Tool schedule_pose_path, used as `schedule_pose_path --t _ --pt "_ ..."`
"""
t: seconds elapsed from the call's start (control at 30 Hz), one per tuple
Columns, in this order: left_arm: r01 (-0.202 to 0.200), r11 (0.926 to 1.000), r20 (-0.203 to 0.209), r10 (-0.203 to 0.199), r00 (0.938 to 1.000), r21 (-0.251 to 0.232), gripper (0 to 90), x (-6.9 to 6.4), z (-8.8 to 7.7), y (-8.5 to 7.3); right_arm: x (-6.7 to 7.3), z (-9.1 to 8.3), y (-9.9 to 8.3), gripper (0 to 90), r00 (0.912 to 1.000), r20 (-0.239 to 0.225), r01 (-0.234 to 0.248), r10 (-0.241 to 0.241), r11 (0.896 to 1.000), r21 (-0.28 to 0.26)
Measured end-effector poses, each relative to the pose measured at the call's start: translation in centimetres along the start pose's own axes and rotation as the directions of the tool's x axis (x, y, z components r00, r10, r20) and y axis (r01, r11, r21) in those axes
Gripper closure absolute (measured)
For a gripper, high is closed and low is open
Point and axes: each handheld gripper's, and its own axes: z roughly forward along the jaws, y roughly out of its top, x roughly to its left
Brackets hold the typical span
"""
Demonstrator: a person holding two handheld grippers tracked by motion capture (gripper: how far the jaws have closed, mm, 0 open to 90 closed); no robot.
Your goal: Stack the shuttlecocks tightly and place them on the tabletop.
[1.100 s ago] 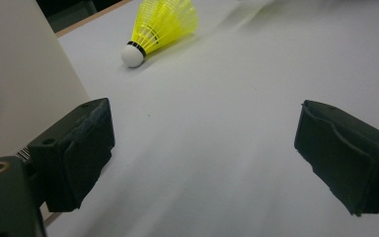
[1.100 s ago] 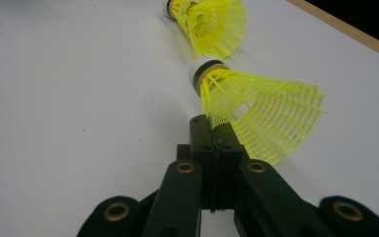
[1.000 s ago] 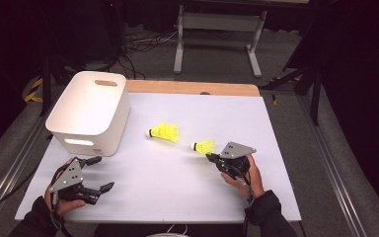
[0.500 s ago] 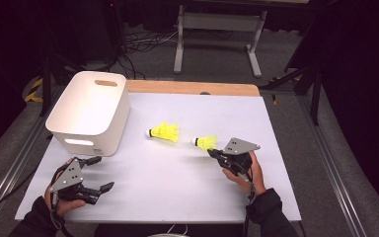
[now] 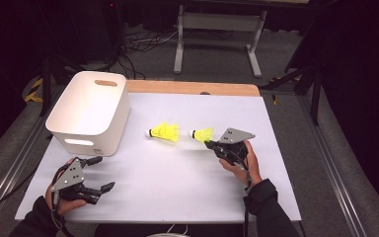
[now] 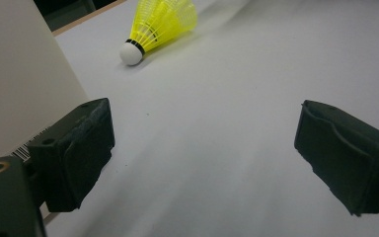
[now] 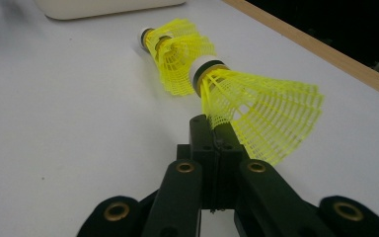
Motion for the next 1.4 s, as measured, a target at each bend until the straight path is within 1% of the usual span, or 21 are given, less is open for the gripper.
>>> schedule_pose_path --t 0.03,0.1,0.17,0.23,0.27,0.3,0.33,0.37,0.43,0.5,0.57,0.6,0.7,0.8,0.87,0.9,0.93,1.17,1.23,1.3,1.4 --pt "-0.002 1.0000 -0.002 0.002 1.0000 0.000 9.1 0.0 0.0 0.0 -0.2 0.6 0.2 90.0 0.9999 -0.012 -0.006 0.006 1.000 0.001" --pt "-0.002 1.0000 -0.001 0.002 1.0000 -0.002 9.2 0.0 0.0 0.0 -0.3 0.9 0.3 90.0 0.9998 -0.018 -0.007 0.007 1.000 0.003" --pt "-0.002 1.0000 0.001 0.002 1.0000 -0.003 9.2 0.0 0.0 0.0 -0.2 2.3 0.6 90.0 0.9994 -0.035 -0.002 0.003 1.000 0.027" --pt "-0.002 1.0000 0.002 0.002 1.0000 -0.003 9.2 0.0 0.0 0.0 -0.2 2.9 0.7 90.0 0.9993 -0.039 0.002 -0.001 0.999 0.037" --pt "-0.002 1.0000 0.003 0.003 1.0000 -0.004 9.2 0.0 0.0 0.0 -0.2 2.9 0.7 90.0 0.9993 -0.039 0.002 -0.001 0.999 0.037" --pt "-0.003 1.0000 0.005 0.003 1.0000 -0.004 9.2 0.0 -0.1 0.0 -0.1 3.6 1.0 90.0 0.9985 -0.055 -0.001 0.003 0.999 0.038" --pt "-0.003 1.0000 0.005 0.003 1.0000 -0.004 9.2 0.0 -0.1 0.0 -0.1 3.6 1.0 90.0 0.9985 -0.055 -0.001 0.003 0.999 0.038" --pt "-0.004 1.0000 0.006 0.004 1.0000 -0.004 9.1 0.0 0.0 0.0 0.0 4.2 1.2 90.0 0.9979 -0.064 0.000 0.003 0.999 0.043" --pt "-0.001 1.0000 0.006 0.001 1.0000 -0.005 9.1 0.0 0.0 0.0 0.0 4.4 1.4 90.0 0.9977 -0.068 0.000 0.003 0.999 0.043" --pt "-0.004 1.0000 0.007 0.004 1.0000 -0.005 9.1 0.0 0.0 0.0 0.2 5.4 1.8 90.0 0.9963 -0.086 0.000 0.004 0.999 0.051" --pt "-0.002 1.0000 0.007 0.002 1.0000 -0.005 9.2 0.0 -0.1 0.0 0.4 6.0 1.9 90.0 0.9954 -0.096 0.005 0.001 0.998 0.063" --pt "-0.002 1.0000 0.008 0.002 1.0000 -0.006 9.2 0.0 -0.1 0.0 0.4 6.0 1.9 90.0 0.9954 -0.096 0.005 0.001 0.998 0.063" --pt "0.001 1.0000 0.014 -0.001 0.9999 -0.006 9.2 -0.1 0.0 0.0 0.7 7.1 2.3 90.0 0.9941 -0.108 0.015 -0.006 0.997 0.079" --pt "-0.008 1.0000 0.013 0.008 0.9999 -0.002 9.1 0.0 0.0 0.0 0.9 7.4 2.5 90.0 0.9930 -0.118 0.014 -0.005 0.997 0.078" --pt "-0.004 1.0000 0.016 0.004 0.9999 -0.005 9.2 0.0 0.0 0.0 1.1 8.0 2.7 90.0 0.9918 -0.127 0.019 -0.008 0.996 0.084" --pt "-0.004 1.0000 0.016 0.004 0.9999 -0.005 9.2 0.0 0.0 0.0 1.1 8.0 2.7 90.0 0.9918 -0.127 0.019 -0.008 0.996 0.084" --pt "-0.001 1.0000 0.017 0.001 0.9998 -0.004 9.1 -0.1 -0.1 0.0 1.2 8.4 2.9 90.0 0.9905 -0.137 0.024 -0.011 0.996 0.089" --pt "0.000 0.9999 0.017 0.001 0.9999 -0.014 9.1 -0.1 -0.2 0.0 2.0 9.3 3.6 90.0 0.9865 -0.161 0.042 -0.027 0.995 0.093" --pt "0.007 0.9999 0.022 -0.007 0.9997 -0.014 9.2 -0.1 -0.1 0.0 2.1 9.4 3.6 90.0 0.9863 -0.162 0.045 -0.029 0.995 0.094" --pt "-0.002 0.9999 0.021 0.002 0.9998 -0.011 9.1 -0.1 -0.1 0.0 2.2 9.6 3.7 90.0 0.9861 -0.163 0.049 -0.033 0.994 0.100" --pt "-0.003 0.9999 0.023 0.003 0.9997 -0.013 9.1 -0.2 -0.1 0.1 2.2 9.8 3.8 89.5 0.9862 -0.163 0.049 -0.032 0.994 0.102"
